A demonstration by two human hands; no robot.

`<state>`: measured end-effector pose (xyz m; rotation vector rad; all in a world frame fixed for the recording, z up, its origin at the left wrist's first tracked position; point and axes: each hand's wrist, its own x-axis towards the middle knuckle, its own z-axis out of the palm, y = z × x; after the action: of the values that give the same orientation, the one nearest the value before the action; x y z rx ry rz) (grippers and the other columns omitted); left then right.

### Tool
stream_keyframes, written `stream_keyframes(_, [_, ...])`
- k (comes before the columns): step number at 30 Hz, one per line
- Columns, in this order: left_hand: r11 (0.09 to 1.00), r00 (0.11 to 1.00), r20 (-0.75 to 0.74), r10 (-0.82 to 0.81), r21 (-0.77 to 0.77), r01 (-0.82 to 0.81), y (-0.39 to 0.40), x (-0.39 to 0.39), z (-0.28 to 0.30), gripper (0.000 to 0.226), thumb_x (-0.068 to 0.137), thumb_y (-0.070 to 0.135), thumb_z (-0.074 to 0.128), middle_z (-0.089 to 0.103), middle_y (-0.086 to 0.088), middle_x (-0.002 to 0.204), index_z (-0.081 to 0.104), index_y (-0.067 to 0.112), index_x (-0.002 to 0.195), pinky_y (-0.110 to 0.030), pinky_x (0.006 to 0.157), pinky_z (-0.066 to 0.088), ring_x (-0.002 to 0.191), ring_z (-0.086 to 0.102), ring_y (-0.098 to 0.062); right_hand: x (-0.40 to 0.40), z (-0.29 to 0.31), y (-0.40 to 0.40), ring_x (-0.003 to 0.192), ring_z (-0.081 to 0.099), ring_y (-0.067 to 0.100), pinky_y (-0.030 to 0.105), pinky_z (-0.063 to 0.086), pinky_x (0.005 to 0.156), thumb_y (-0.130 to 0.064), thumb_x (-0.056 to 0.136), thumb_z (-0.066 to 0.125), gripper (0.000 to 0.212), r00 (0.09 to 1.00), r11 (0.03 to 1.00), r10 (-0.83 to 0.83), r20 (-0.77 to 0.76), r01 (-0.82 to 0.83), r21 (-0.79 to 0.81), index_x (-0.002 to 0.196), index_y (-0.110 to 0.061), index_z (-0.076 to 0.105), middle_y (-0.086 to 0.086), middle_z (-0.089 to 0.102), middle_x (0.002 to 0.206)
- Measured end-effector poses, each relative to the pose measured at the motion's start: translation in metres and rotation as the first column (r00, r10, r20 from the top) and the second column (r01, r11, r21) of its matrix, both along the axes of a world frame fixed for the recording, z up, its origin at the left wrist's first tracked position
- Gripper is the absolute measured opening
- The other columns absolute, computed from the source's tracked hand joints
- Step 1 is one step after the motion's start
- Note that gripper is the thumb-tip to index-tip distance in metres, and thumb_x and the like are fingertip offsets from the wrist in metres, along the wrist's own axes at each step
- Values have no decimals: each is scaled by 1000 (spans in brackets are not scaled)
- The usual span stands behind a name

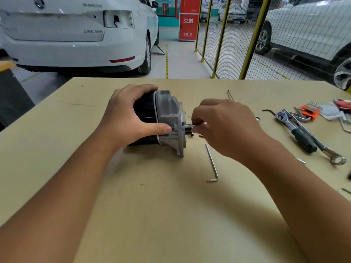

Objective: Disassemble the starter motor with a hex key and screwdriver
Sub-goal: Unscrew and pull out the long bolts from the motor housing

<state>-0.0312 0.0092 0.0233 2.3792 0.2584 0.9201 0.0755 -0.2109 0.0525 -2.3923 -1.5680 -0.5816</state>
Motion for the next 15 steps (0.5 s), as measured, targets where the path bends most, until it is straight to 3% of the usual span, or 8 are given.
stream_keyframes(6, [1000, 1000, 10, -11, 10, 11, 0, 0, -1, 103, 44, 72, 83, 62, 13, 127, 63, 33, 137, -41, 107, 47, 122, 54, -18, 4, 0, -2, 82, 58, 22, 43, 51, 75, -27, 102, 53, 27, 986, 998, 52, -159, -55, -15, 101, -14, 76, 3, 60, 94])
stream_keyframes(12, [999, 1000, 7, -21, 34, 21, 4, 0, -4, 90, 58, 73, 76, 61, 15, 126, 62, 33, 138, -31, 101, 43, 120, 52, -16, -2, 2, 1, 78, 60, 25, 34, 45, 65, -33, 95, 64, 13, 1000, 1000, -3, 3, 3, -18, 94, -22, 71, -6, 61, 95])
stream_keyframes(15, [999, 1000, 3, -8, 46, 8, 4, 0, -4, 89, 59, 70, 76, 62, 13, 127, 62, 32, 138, -32, 101, 43, 120, 52, -17, -3, 1, 1, 80, 58, 25, 38, 50, 66, -36, 96, 63, 12, 999, 999, -34, -43, 33, -30, 96, -24, 60, -5, 58, 94])
